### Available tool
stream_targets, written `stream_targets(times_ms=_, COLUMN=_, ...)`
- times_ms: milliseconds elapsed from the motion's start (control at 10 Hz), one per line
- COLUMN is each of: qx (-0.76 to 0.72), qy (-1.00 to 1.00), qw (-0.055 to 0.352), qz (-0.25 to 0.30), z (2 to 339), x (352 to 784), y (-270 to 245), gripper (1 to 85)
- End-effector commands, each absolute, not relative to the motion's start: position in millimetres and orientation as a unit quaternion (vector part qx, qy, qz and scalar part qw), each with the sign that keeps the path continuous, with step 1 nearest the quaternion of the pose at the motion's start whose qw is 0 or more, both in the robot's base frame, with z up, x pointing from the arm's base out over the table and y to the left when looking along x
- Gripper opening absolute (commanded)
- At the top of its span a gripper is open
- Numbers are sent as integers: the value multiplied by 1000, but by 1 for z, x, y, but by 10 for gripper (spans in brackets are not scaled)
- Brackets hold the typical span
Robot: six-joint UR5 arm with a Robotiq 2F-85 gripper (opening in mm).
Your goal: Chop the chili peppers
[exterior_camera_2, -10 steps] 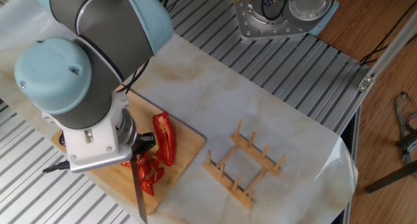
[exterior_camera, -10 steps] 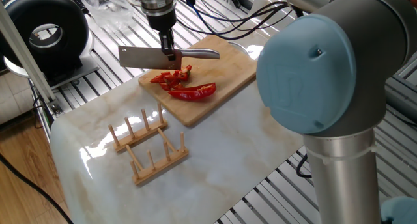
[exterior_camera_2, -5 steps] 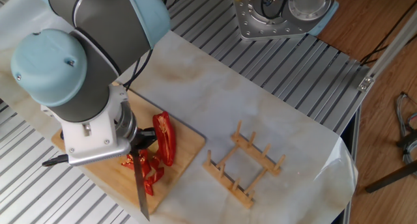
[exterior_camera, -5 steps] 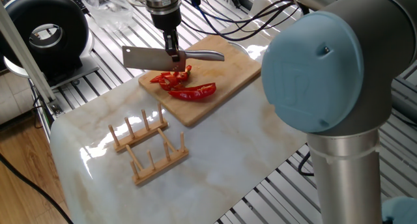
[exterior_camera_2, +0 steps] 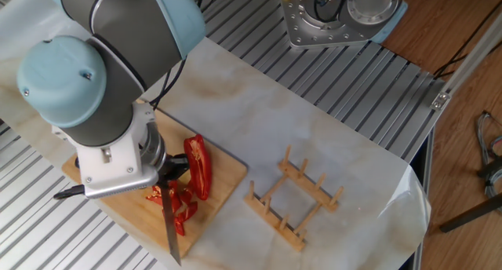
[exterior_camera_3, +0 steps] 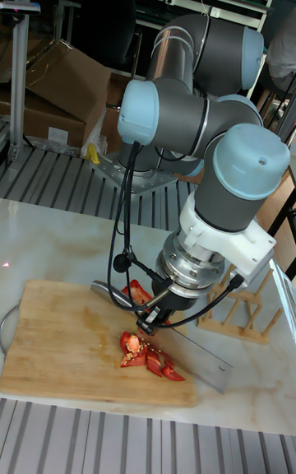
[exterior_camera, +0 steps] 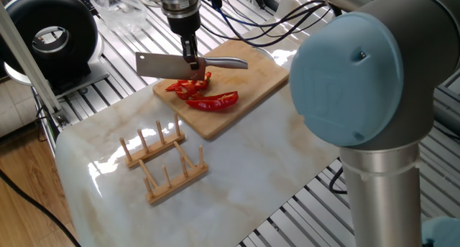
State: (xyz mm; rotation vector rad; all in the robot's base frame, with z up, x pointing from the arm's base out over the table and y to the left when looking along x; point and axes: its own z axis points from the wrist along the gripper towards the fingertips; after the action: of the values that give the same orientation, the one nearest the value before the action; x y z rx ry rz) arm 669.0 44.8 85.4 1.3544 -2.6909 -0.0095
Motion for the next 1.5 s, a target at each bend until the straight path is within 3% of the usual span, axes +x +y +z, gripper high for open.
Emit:
stream_targets(times_ms=0, qx=456, qy=-888, qw=60, qz=9, z=86, x=673, y=34, gripper=13)
stream_targets(times_ms=1400, qx=480, qy=-870, qw=59, qz=98, z=84, x=680, y=-56, gripper=13)
